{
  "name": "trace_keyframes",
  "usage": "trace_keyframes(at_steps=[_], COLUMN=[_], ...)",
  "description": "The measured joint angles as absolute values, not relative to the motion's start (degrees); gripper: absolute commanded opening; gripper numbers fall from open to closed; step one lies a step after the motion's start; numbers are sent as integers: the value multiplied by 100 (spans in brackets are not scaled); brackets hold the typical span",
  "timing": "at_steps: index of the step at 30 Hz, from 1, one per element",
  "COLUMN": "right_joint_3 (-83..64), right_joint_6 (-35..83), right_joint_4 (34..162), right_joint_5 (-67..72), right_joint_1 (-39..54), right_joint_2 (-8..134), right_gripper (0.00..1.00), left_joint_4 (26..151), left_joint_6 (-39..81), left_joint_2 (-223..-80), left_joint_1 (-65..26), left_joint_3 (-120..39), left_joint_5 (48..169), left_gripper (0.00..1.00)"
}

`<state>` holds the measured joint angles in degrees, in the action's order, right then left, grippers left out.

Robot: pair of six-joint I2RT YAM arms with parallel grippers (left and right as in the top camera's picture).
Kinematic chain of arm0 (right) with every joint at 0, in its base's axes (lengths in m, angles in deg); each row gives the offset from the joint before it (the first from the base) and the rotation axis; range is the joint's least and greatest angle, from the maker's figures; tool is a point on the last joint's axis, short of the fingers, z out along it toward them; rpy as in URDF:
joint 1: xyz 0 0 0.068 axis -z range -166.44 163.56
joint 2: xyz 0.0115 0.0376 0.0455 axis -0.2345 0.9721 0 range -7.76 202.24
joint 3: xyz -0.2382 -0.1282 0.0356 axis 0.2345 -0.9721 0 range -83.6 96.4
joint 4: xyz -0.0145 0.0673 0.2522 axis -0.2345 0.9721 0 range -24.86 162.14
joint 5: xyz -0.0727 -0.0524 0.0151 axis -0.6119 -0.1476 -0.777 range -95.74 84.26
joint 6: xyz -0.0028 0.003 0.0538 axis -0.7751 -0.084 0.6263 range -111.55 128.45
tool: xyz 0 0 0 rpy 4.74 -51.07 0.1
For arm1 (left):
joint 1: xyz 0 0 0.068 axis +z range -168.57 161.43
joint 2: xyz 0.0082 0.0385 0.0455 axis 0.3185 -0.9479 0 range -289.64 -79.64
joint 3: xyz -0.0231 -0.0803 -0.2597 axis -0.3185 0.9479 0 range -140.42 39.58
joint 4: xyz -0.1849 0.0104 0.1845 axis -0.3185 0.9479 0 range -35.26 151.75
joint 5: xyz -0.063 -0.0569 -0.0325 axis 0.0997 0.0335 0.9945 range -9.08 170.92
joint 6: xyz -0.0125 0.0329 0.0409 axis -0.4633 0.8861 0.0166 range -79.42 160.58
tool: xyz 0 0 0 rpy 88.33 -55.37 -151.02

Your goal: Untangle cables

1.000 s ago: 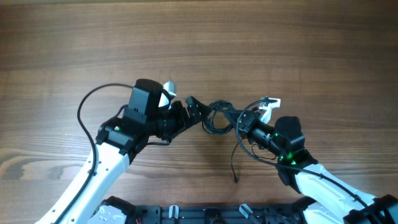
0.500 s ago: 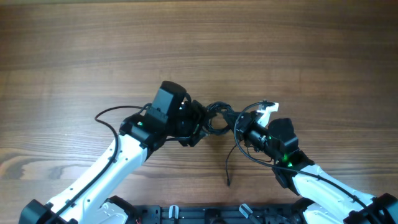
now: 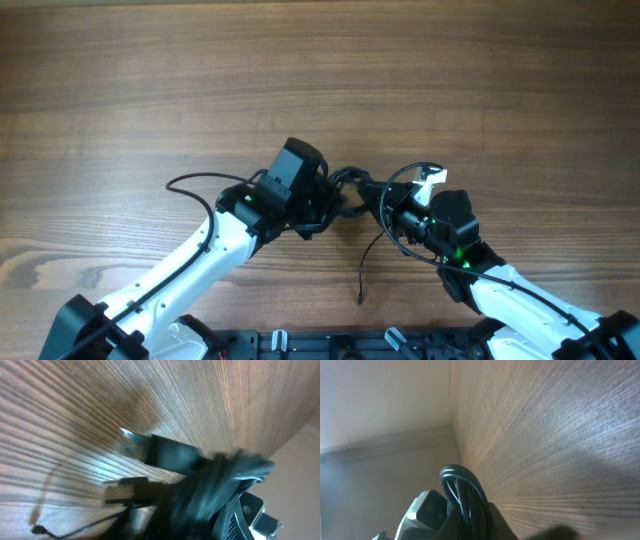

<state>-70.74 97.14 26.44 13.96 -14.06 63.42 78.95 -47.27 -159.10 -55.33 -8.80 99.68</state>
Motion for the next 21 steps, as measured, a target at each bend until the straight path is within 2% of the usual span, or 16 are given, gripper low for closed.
trace_keyframes(at_steps=[2, 5, 8, 9, 11, 21], right_joint_3=[-7074, -7072, -7065, -7072, -7068, -7054], right_joint_6=[9735, 9794, 9657, 9517, 9239, 6815], right_joint_4=[2649, 2743, 3077, 3149, 3514, 3989], right_joint_5=[1416, 1416, 1459, 1466, 1580, 2847], right_joint_1=[-1406, -1406, -1410, -1410, -1410, -1148], right_joint_2=[6342, 6342, 6342, 6342, 6342, 6329], right_gripper=[12, 33, 64, 86, 99, 100], left_joint_4=[7884, 7865, 7854, 7851, 7854, 7908], left_joint_6=[-4681, -4666, -4469, -4334, -3820, -541], left_joint_2=[-15918, -15918, -15925, -15927, -15929, -15687], left_joint_1=[-5550, -5561, -5561, -5552, -5404, -3461], left_joint_3=[-880, -882, -882, -882, -880, -880], left_joint_5=[9934, 9890, 9726, 9656, 9551, 10132], left_gripper=[4, 4, 4, 4, 4, 4])
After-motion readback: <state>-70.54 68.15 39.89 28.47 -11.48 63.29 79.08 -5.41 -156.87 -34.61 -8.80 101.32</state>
